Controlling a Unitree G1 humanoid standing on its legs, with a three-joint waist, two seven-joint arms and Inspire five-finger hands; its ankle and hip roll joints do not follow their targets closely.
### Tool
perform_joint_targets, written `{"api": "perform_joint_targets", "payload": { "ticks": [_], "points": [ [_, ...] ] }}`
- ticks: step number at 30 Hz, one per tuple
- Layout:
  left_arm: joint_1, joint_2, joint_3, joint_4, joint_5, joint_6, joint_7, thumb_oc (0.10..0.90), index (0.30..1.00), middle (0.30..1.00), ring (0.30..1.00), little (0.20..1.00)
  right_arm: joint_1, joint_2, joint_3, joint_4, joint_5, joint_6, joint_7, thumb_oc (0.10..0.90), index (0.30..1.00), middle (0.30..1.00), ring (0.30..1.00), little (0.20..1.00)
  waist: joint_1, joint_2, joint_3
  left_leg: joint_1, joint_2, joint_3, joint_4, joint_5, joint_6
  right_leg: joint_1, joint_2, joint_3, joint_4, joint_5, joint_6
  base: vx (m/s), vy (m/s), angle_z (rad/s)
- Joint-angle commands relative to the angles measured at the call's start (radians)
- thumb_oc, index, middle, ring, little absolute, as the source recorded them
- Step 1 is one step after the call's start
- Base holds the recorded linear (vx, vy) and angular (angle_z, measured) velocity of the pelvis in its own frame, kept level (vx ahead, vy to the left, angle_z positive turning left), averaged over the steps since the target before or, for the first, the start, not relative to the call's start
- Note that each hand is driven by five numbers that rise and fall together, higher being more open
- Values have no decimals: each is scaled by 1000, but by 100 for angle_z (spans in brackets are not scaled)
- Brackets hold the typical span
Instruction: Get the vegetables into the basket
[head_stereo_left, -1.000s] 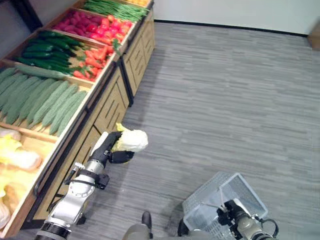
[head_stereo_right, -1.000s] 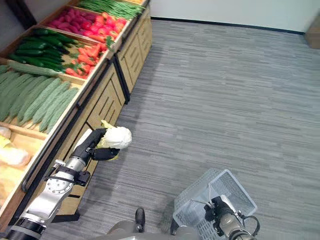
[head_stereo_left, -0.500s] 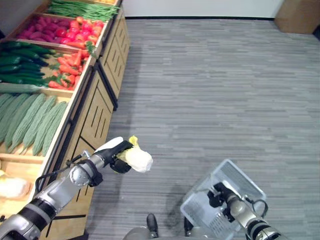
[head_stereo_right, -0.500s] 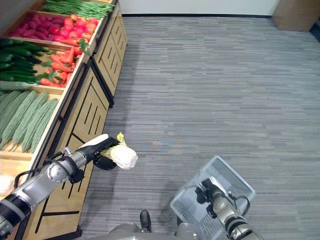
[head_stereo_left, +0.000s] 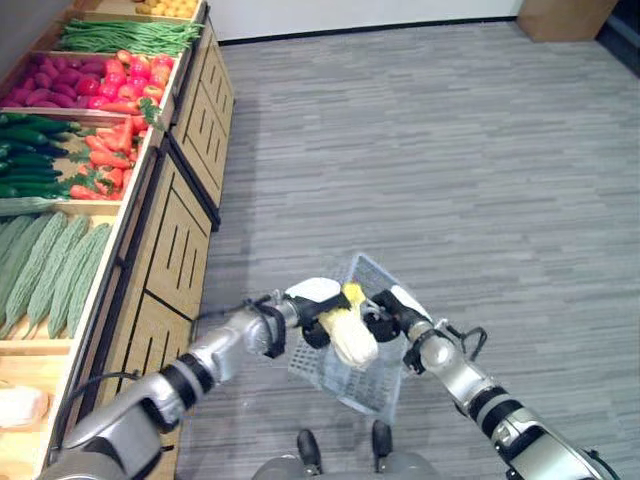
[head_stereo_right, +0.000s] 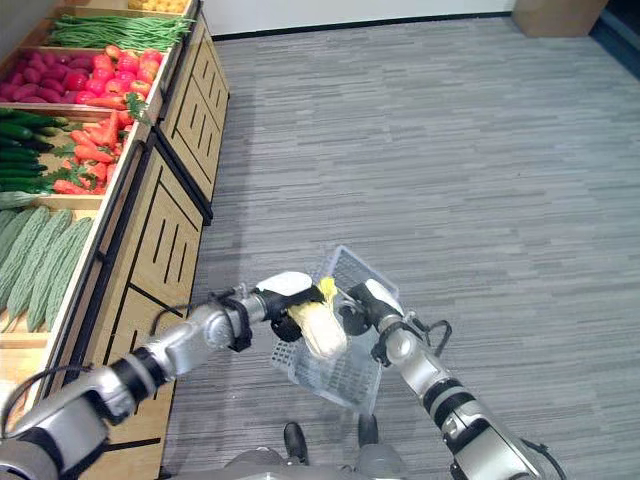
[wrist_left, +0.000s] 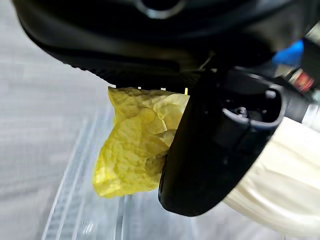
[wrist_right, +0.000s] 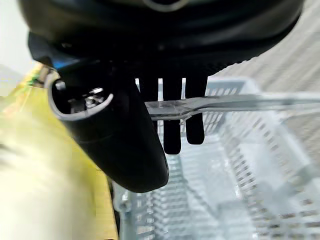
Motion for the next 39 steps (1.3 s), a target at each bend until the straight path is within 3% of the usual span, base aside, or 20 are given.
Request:
{"api": "perform_joint_targets", "payload": {
  "ticks": [1, 6, 11, 13, 18, 19, 21, 24, 28, 39],
  "points": [
    [-61, -68, 12, 101, 66, 4, 67, 400, 300, 300, 300, 300, -181, 28, -8, -107, 42, -90, -70, 400, 300, 300, 300, 300, -3, -5, -56, -2, -6, -31, 116, -152, -4, -37, -51, -40, 77, -80, 46, 5, -67, -2],
    [-47, -165, 3, 205, 88, 24, 92, 400, 300, 300, 300, 300, -235, 59, 14, -81, 46, -79, -101, 400, 300, 300, 300, 300, -5, 12, -53, -20, -1, -30, 135, -152, -9, -38, -51, -40, 63, -73, 37, -5, -53, 1],
    [-53, -214, -5, 250, 88, 33, 101, 400, 300, 300, 300, 300, -275, 90, 37, -45, 57, -74, -109, 400, 300, 300, 300, 300, -5, 20, -49, -31, 8, -21, 154, -158, -16, -33, -47, -37, 41, -63, 31, -19, -47, 0],
    [-77, -244, -3, 274, 100, 39, 114, 400, 300, 300, 300, 300, -255, 105, 69, -76, 63, -74, -82, 400, 300, 300, 300, 300, -16, 19, -45, -35, 9, -12, 142, -148, -21, -38, -45, -32, 30, -52, 30, -59, -38, -4],
    [-96, -226, 14, 246, 138, 43, 124, 400, 300, 300, 300, 300, -134, 90, 120, -196, 80, -71, 10, 400, 300, 300, 300, 300, -26, 6, -46, -35, 9, -2, 95, -120, -24, -59, -38, -26, 26, -39, 34, -50, -32, -9],
    [-96, -220, 33, 237, 127, 45, 132, 400, 300, 300, 300, 300, -79, 93, 116, -257, 184, -79, 43, 400, 300, 300, 300, 300, -30, 0, -45, -36, 8, -2, 85, -112, -25, -65, -37, -27, 26, -36, 35, -48, -34, -3],
    [-97, -214, 41, 237, 143, 46, 135, 400, 300, 300, 300, 300, -60, 79, 142, -352, 235, -90, 92, 400, 300, 300, 300, 300, -32, -10, -43, -36, 9, 0, 78, -106, -26, -70, -36, -28, 23, -31, 38, -52, -33, -1],
    [-71, -208, 60, 279, 162, 54, 135, 400, 300, 300, 300, 300, -4, 68, 155, -485, 498, -81, 168, 400, 300, 300, 300, 300, -33, -28, -38, -29, 14, 18, 74, -106, -27, -73, -32, -18, 24, -24, 38, -38, -18, -4],
    [-51, -214, 77, 340, 185, 59, 144, 400, 300, 300, 300, 300, 10, 50, 169, -596, 715, -67, 191, 400, 300, 300, 300, 300, -30, -41, -38, -23, 20, 28, 85, -110, -29, -71, -29, -14, 31, -28, 37, -15, -14, -15],
    [-28, -235, 92, 409, 212, 66, 154, 400, 300, 300, 300, 300, -67, 13, 139, -818, 844, -97, 168, 400, 300, 300, 300, 300, -21, -61, -42, -18, 28, 30, 110, -123, -30, -64, -29, -12, 51, -33, 36, -4, 3, -1]
  ]
}}
